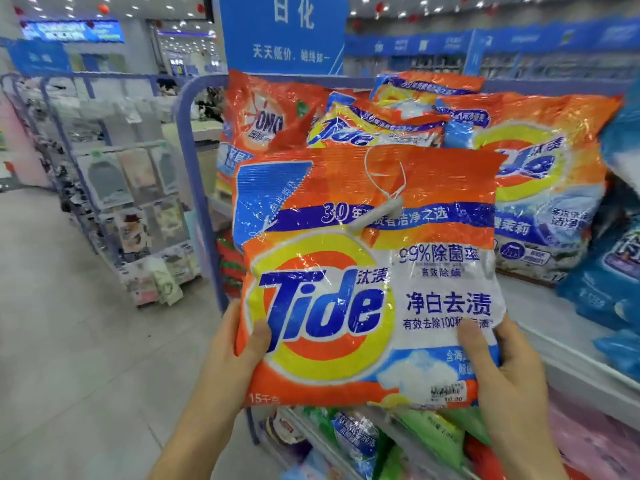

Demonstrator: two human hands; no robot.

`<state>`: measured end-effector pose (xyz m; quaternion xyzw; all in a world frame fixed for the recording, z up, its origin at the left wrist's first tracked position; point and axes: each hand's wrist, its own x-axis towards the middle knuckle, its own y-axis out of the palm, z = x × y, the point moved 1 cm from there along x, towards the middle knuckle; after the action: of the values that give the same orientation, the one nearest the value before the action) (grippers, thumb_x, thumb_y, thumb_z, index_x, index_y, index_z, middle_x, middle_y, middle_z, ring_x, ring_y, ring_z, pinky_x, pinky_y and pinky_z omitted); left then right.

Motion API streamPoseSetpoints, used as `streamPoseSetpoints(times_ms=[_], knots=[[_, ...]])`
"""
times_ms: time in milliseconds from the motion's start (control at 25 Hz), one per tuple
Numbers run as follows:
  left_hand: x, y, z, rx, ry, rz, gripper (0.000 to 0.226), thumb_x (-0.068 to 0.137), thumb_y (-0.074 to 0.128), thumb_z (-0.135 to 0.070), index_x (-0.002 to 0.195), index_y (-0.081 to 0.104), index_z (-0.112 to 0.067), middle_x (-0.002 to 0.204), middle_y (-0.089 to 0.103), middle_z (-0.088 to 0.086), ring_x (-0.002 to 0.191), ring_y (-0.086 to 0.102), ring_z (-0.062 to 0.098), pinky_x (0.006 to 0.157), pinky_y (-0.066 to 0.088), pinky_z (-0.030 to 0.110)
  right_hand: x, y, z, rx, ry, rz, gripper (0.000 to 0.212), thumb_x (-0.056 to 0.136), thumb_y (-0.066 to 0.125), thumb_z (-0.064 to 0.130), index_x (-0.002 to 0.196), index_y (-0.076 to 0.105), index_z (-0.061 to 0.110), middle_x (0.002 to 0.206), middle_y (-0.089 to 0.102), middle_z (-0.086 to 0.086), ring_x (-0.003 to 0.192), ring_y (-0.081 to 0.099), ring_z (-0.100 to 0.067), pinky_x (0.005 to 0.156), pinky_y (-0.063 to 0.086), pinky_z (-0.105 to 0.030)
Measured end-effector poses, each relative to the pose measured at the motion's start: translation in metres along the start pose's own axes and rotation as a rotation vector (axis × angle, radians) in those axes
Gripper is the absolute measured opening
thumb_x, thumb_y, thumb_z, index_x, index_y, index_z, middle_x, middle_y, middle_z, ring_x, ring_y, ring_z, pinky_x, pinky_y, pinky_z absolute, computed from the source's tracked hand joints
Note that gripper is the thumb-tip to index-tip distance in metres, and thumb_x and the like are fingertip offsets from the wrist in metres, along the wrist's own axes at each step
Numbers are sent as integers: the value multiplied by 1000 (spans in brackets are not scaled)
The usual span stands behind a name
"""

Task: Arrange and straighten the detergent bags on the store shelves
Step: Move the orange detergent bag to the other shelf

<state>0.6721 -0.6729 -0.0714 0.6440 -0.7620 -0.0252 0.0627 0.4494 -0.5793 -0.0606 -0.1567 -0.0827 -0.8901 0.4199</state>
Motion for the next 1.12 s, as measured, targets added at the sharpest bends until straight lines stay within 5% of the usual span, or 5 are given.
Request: streamPoseSetpoints(times_ms=[360,680,800,920,1120], knots=[[129,67,-61,68,302,565,88,58,67,-71,134,40,-34,122,52,-25,103,52,-17,89,42,8,39,-6,70,-373,-268,-519,9,83,52,52,85,61,50,80,67,27,69,63,3,55,50,-13],[165,145,-78,181,343,954,77,62,75,-46,129,47,-19,123,60,-4,110,59,11,98,46,37,72,-44,68,-541,-122,-641,34,93,53,15,62,40,22,57,40,7,46,46,3,46,33,-13],[154,153,-66,297,408,930,51,74,70,-30,120,50,-20,118,54,-7,105,54,9,93,40,24,71,-53,44,-647,32,-537,37,87,63,25,63,47,1,55,42,-7,49,45,-12,49,33,-24],[130,166,-61,133,320,850,29,89,58,-28,116,49,-29,120,55,-7,112,51,7,97,37,28,74,-53,32,-507,90,-513,96,66,59,74,98,48,-17,101,56,-38,90,54,-50,82,46,-54],[114,191,-38,233,502,376,46,93,46,-36,128,37,-7,127,47,6,120,44,23,101,37,38,77,-37,42,-306,66,-697,32,96,44,37,83,48,7,76,48,-4,70,47,-17,61,38,-28]])
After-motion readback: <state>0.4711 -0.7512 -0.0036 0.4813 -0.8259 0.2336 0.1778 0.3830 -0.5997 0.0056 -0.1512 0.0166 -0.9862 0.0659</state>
